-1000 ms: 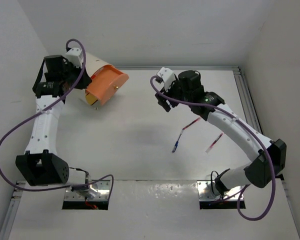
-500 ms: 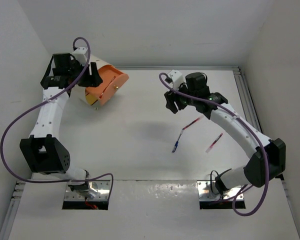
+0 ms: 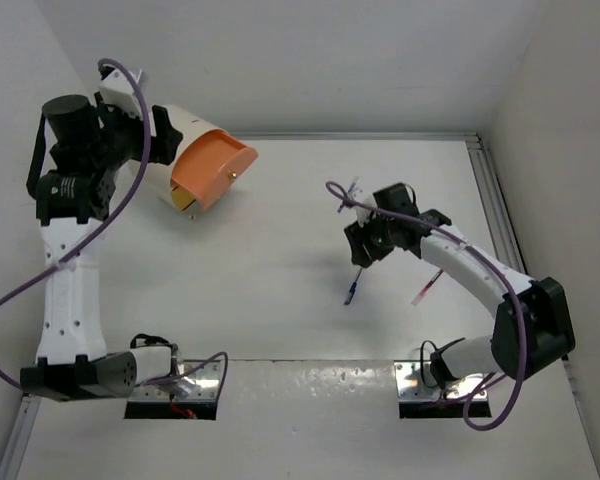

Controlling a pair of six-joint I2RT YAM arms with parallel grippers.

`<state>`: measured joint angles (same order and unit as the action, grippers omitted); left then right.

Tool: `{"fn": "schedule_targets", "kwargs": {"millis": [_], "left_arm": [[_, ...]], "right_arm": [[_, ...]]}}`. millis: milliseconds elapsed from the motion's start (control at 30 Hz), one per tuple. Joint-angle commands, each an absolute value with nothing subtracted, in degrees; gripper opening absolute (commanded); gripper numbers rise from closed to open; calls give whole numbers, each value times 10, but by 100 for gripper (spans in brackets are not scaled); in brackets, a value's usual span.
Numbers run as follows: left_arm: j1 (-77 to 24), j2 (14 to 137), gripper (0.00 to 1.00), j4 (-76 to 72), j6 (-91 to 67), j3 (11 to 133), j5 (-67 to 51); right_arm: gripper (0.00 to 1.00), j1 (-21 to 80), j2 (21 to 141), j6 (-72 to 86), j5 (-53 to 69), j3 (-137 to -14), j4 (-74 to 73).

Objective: Sort the stationery into containers
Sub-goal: Pick up the pen from the center of the board.

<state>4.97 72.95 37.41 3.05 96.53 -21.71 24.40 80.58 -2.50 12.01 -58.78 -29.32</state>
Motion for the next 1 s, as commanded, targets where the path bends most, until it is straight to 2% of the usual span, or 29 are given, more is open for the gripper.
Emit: {"fn": "schedule_targets", "kwargs": {"millis": [0, 200, 500, 767, 967], "left_arm": [[58, 689, 75, 380, 36, 941, -202], [57, 663, 76, 379, 21, 904, -195], [62, 643, 77, 354, 19, 854, -185], [74, 635, 77, 347, 36, 833, -182], [86, 635, 77, 352, 40, 831, -191]], "right_arm": [[53, 272, 773, 37, 105, -514, -311], [59, 267, 815, 217, 77, -483, -305], [61, 267, 932, 375, 8, -560, -302], [48, 265, 1025, 401, -34, -620, -302], [40, 265, 1043, 410, -37, -622, -311]]}}
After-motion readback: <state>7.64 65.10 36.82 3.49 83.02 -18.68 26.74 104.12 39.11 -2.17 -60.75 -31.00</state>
